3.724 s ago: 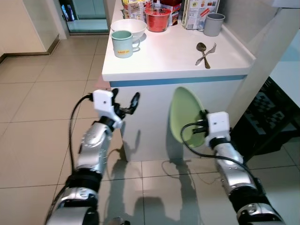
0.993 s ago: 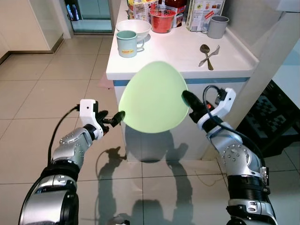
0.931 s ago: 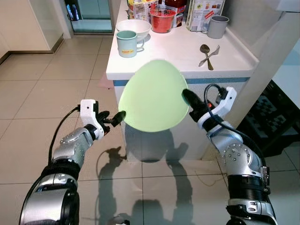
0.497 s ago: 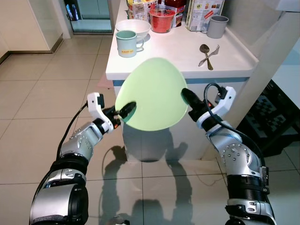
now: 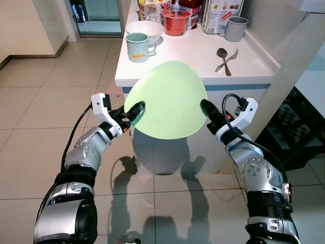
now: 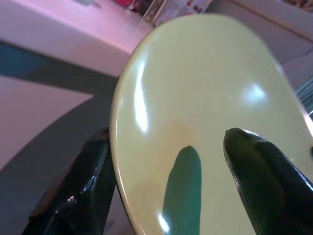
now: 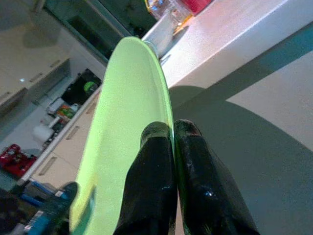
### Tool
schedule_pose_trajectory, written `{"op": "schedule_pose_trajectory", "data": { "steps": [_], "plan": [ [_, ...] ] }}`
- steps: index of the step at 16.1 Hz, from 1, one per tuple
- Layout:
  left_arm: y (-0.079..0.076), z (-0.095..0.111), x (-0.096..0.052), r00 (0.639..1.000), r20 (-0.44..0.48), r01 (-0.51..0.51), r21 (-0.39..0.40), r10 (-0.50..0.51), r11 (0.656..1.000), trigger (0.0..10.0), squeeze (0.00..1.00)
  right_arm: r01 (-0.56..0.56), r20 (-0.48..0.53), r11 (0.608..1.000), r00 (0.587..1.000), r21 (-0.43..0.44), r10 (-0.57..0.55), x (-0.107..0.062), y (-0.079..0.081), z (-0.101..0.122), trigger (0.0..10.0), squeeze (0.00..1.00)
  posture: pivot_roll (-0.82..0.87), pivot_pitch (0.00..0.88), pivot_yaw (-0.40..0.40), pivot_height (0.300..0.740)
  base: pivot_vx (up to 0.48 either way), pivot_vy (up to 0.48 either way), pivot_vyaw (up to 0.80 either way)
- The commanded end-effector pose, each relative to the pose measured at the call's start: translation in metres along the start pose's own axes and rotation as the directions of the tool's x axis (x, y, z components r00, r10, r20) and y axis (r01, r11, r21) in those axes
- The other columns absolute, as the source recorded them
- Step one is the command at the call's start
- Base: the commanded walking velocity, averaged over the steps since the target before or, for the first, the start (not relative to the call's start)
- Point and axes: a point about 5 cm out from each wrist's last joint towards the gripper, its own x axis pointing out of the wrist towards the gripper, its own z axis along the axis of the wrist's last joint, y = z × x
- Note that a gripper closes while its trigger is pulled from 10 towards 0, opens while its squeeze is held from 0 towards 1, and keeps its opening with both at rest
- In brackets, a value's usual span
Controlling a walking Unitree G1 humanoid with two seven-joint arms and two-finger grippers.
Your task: Setting the table
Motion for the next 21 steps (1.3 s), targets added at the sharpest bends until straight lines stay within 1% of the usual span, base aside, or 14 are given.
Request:
{"op": "schedule_pose_trajectory", "data": {
  "steps": [1, 5, 8, 10, 15, 18, 21],
  "plan": [
    [-0.009, 0.011, 0.005, 0.998, 0.044, 0.047, 0.03, -0.049, 0.998, 0.0, 0.0, -0.007, -0.022, 1.0, 1.0, -0.007, 0.007, 0.001, 0.001, -0.004, 10.0, 0.0, 0.0, 0.0, 0.01, 0.74, 0.0, 0.0, 0.0],
    [-0.013, 0.011, 0.005, 0.996, 0.048, 0.07, 0.045, -0.072, 0.997, 0.0, 0.0, -0.007, -0.024, 1.0, 1.0, -0.009, 0.006, 0.001, 0.0, -0.006, 10.0, 0.0, 0.0, 0.0, 0.012, 0.74, 0.0, 0.0, 0.0],
    [-0.016, 0.014, 0.006, 0.993, 0.063, 0.096, 0.016, -0.097, 0.995, 0.0, 0.0, -0.003, -0.026, 1.0, 1.0, -0.009, 0.003, 0.001, -0.001, -0.007, 10.0, 0.0, 0.0, 0.0, 0.012, 0.74, 0.0, 0.0, 0.0],
    [-0.021, 0.023, 0.007, 0.986, 0.108, 0.129, -0.027, -0.126, 0.991, 0.0, 0.0, 0.005, -0.033, 1.0, 0.999, -0.014, -0.006, 0.0, -0.004, -0.009, 10.0, 0.0, 0.0, 0.0, 0.01, 0.74, 0.0, 0.0, 0.0],
    [-0.025, 0.029, 0.007, 0.98, 0.132, 0.157, -0.046, -0.149, 0.987, 0.0, 0.0, 0.009, -0.037, 1.0, 0.999, -0.017, -0.009, 0.0, -0.004, -0.01, 10.0, 0.0, 0.0, 0.0, 0.01, 0.74, 0.0, 0.0, 0.0],
    [-0.027, 0.027, 0.007, 0.98, 0.119, 0.163, -0.038, -0.158, 0.986, 0.0, 0.0, 0.007, -0.038, 1.0, 0.999, -0.018, -0.008, 0.001, -0.004, -0.011, 10.0, 0.0, 0.0, 0.0, 0.012, 0.74, 0.0, 0.0, 0.0],
    [-0.027, 0.026, 0.006, 0.983, 0.102, 0.157, -0.011, -0.155, 0.988, 0.0, 0.0, 0.01, -0.039, 1.0, 0.999, -0.024, -0.01, 0.001, -0.005, -0.012, 10.0, 0.0, 0.0, 0.0, 0.013, 0.74, 0.0, 0.0, 0.0]
  ]
}}
